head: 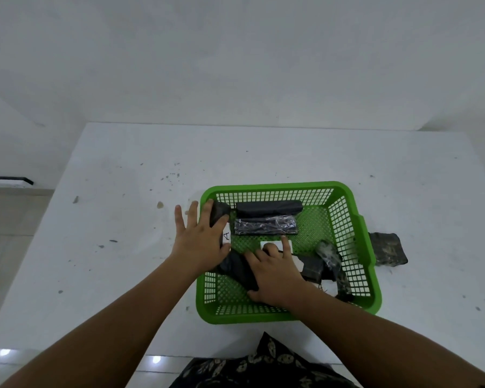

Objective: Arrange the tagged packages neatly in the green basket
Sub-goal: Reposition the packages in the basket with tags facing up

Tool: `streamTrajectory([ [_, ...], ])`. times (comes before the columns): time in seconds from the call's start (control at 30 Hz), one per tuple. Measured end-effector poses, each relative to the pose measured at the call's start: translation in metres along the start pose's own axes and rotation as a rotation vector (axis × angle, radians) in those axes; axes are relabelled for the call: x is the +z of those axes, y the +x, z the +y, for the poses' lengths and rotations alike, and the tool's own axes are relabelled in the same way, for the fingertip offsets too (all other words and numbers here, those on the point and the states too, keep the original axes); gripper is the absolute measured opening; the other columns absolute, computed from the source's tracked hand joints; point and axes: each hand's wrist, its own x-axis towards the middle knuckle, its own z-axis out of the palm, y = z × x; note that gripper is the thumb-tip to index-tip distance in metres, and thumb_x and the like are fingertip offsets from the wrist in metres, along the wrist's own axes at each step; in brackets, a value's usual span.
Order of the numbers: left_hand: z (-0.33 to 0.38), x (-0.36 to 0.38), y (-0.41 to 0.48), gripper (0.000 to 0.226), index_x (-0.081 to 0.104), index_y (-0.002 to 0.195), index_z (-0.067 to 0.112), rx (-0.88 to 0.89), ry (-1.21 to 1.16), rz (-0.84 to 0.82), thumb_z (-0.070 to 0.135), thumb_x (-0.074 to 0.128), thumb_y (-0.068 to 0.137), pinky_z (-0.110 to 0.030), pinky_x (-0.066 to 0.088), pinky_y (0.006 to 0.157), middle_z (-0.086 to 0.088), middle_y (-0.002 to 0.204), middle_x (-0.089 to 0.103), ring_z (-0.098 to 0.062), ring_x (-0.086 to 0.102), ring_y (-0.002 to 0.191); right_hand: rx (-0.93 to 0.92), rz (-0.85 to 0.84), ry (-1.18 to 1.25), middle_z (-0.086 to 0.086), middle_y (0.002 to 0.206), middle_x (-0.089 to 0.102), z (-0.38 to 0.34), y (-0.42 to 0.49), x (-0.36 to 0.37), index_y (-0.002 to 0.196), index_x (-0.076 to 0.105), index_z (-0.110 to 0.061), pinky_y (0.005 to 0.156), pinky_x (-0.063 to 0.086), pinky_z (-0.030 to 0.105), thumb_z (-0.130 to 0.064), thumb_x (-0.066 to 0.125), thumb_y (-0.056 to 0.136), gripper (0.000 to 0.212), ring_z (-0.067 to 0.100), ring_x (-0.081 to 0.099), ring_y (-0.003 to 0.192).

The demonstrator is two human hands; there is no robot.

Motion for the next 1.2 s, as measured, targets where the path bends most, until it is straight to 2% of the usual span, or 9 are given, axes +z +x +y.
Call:
streamTrajectory([
  [0.17, 0.002, 0.003, -0.002, 0.054, 0.027, 0.142, 0.034, 0.004, -0.097, 0.02, 0.053, 0.034, 0.092, -0.065, 0.001, 0.111, -0.006, 0.154, 0.019, -0.037, 0.011, 0.14, -0.014, -0.025, -0.036, 0.011, 0.133, 0.05, 0.005, -0.002, 0.0, 0.135, 0.038, -0.014, 0.111, -0.006, 0.066, -0.069, 0.058, 0.072, 0.087, 0.035, 0.032, 0.132],
  [0.37, 0.001, 0.008, -0.001, 0.056, 0.021, 0.145, 0.033, -0.047, -0.213, -0.005, 0.052, 0.032, 0.094, -0.06, 0.006, 0.114, 0.0, 0.156, 0.022, -0.038, 0.016, 0.141, -0.005, -0.023, -0.05, 0.014, 0.125, 0.052, 0.003, -0.002, -0.001, 0.125, 0.046, -0.01, 0.11, -0.005, 0.065, -0.057, 0.058, 0.074, 0.07, 0.034, 0.037, 0.126],
  [0.57, 0.001, 0.008, 0.002, 0.045, 0.037, 0.135, 0.036, -0.044, -0.223, 0.017, 0.05, 0.039, 0.092, -0.058, 0.023, 0.11, -0.001, 0.143, 0.042, -0.037, 0.038, 0.128, -0.029, 0.011, -0.03, 0.014, 0.121, 0.051, 0.015, -0.009, -0.011, 0.125, 0.048, -0.009, 0.114, -0.002, 0.063, -0.052, 0.053, 0.074, 0.067, 0.034, 0.04, 0.123],
  [0.67, 0.001, 0.008, 0.003, 0.04, 0.042, 0.131, 0.036, -0.038, -0.223, 0.028, 0.048, 0.039, 0.093, -0.056, 0.029, 0.107, -0.001, 0.138, 0.046, -0.037, 0.043, 0.123, -0.066, 0.02, -0.022, 0.012, 0.117, 0.054, 0.024, -0.015, -0.015, 0.125, 0.051, -0.011, 0.115, -0.001, 0.06, -0.054, 0.047, 0.075, 0.066, 0.033, 0.04, 0.122],
  [0.8, 0.002, 0.006, 0.0, 0.037, 0.044, 0.13, 0.036, -0.047, -0.219, 0.028, 0.045, 0.035, 0.096, -0.06, 0.019, 0.112, 0.0, 0.14, 0.045, -0.039, 0.037, 0.129, -0.09, 0.034, -0.05, 0.009, 0.119, 0.059, 0.037, -0.024, -0.017, 0.129, 0.05, -0.014, 0.115, -0.001, 0.058, -0.056, 0.04, 0.074, 0.069, 0.032, 0.038, 0.124],
  [0.9, 0.005, 0.004, -0.001, 0.038, 0.04, 0.134, 0.035, -0.056, -0.195, 0.01, 0.043, 0.031, 0.097, -0.063, 0.012, 0.112, 0.0, 0.143, 0.043, -0.04, 0.031, 0.133, -0.06, 0.057, -0.026, 0.007, 0.121, 0.06, 0.048, -0.03, -0.018, 0.131, 0.049, -0.017, 0.113, 0.012, 0.052, -0.054, 0.041, 0.076, 0.067, 0.031, 0.039, 0.12],
  [1.0, 0.006, 0.001, -0.003, 0.042, 0.035, 0.137, 0.034, -0.051, -0.124, -0.039, 0.045, 0.028, 0.097, -0.066, 0.004, 0.111, 0.0, 0.144, 0.042, -0.042, 0.024, 0.136, -0.002, 0.104, 0.028, 0.005, 0.119, 0.061, 0.057, -0.034, -0.024, 0.133, 0.046, -0.019, 0.102, 0.025, 0.044, -0.055, 0.034, 0.075, 0.069, 0.028, 0.042, 0.111],
  [1.1, 0.008, -0.002, -0.005, 0.054, 0.025, 0.144, 0.032, -0.028, -0.034, -0.083, 0.05, 0.034, 0.093, -0.069, -0.005, 0.108, 0.001, 0.147, 0.039, -0.042, 0.015, 0.14, 0.05, 0.171, 0.146, 0.005, 0.111, 0.063, 0.062, -0.037, -0.026, 0.133, 0.043, -0.021, 0.092, 0.029, 0.039, -0.051, 0.033, 0.078, 0.064, 0.025, 0.047, 0.102],
  [1.2, 0.012, -0.004, -0.009, 0.075, 0.009, 0.148, 0.029, -0.016, 0.065, -0.158, 0.054, 0.045, 0.087, -0.07, -0.014, 0.105, -0.001, 0.157, 0.021, -0.044, 0.0, 0.142, 0.107, 0.244, 0.311, 0.004, 0.099, 0.064, 0.059, -0.035, -0.025, 0.134, 0.039, -0.022, 0.084, 0.035, 0.037, -0.044, 0.038, 0.085, 0.053, 0.024, 0.051, 0.089],
])
